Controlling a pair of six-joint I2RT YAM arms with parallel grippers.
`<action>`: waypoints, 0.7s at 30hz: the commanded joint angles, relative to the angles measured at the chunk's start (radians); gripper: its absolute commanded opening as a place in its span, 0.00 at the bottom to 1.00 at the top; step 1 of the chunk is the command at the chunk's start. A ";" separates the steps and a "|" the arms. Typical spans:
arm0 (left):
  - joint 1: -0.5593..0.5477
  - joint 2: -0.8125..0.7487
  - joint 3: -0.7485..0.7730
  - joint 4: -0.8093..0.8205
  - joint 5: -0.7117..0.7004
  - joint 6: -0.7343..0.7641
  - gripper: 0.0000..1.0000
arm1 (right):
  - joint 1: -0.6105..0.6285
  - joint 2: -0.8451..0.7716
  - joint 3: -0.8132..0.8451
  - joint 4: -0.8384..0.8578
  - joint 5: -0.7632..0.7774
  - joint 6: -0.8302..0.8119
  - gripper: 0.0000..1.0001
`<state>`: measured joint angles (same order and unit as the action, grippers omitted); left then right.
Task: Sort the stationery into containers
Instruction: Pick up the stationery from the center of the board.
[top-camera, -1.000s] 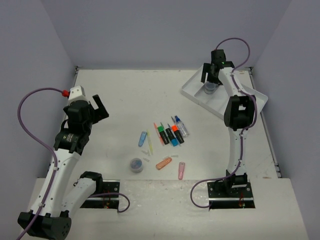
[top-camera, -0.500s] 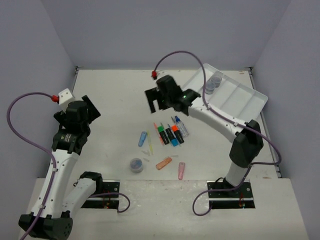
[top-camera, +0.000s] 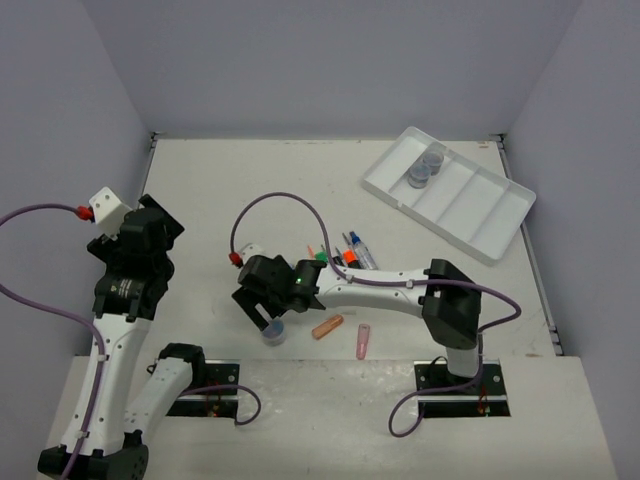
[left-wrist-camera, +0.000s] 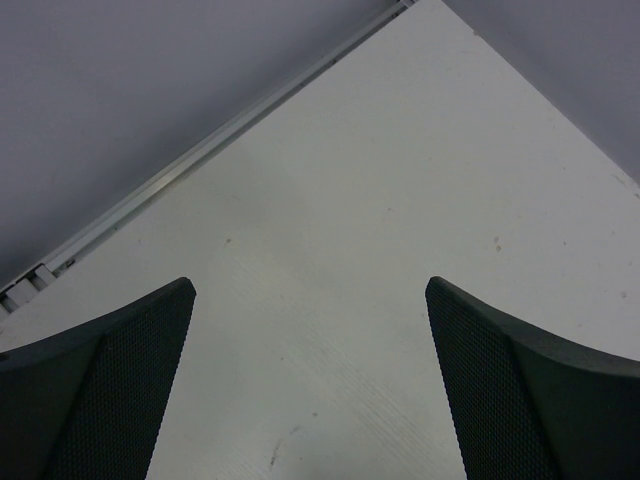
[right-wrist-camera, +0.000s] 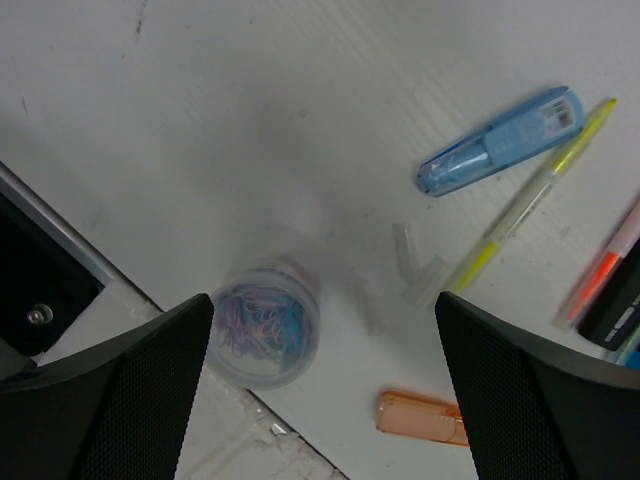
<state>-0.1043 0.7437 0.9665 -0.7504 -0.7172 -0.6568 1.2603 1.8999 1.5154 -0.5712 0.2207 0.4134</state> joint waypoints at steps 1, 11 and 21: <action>0.009 -0.001 0.008 0.036 0.007 0.020 1.00 | 0.045 0.026 0.005 -0.044 0.016 0.073 0.92; 0.009 -0.001 -0.006 0.070 0.063 0.066 1.00 | 0.077 0.056 -0.049 -0.021 -0.083 0.098 0.80; 0.003 -0.007 -0.017 0.097 0.112 0.106 1.00 | 0.079 0.096 -0.039 0.010 -0.089 0.079 0.52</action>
<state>-0.1047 0.7440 0.9519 -0.7050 -0.6162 -0.5843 1.3304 2.0040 1.4693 -0.6008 0.1567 0.4907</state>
